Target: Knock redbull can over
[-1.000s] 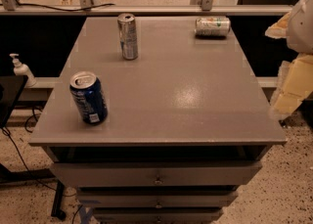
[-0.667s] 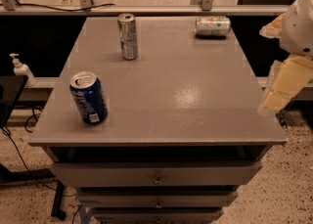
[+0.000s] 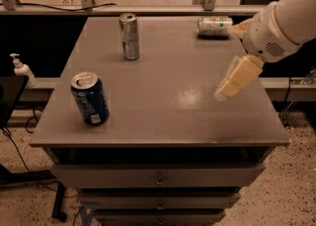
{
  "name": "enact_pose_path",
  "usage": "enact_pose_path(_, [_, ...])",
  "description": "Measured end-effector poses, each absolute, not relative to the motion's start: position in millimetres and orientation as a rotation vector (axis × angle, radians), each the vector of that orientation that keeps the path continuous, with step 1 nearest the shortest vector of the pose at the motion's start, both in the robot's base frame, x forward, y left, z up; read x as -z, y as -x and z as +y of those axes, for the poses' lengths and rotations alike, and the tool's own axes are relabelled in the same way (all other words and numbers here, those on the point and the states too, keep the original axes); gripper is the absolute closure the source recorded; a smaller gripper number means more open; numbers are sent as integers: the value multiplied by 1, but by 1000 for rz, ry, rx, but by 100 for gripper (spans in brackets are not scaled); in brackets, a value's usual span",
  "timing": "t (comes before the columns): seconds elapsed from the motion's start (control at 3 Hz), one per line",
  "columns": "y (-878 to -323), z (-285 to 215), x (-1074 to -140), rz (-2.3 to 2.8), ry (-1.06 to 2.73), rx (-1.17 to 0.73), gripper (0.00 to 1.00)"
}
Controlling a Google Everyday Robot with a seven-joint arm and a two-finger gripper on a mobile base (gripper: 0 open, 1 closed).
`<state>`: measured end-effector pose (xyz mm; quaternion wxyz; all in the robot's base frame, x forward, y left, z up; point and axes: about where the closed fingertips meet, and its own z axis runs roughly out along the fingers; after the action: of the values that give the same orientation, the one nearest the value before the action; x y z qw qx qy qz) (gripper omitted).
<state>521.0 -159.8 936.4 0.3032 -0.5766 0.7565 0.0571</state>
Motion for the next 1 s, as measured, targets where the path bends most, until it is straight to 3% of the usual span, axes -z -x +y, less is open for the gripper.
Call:
enact_pose_path(0.67, [-566,-82,-909,1830,1390,-468,0])
enact_pose_path(1.0, [-566,-82,-909,1830,1391,-468,0])
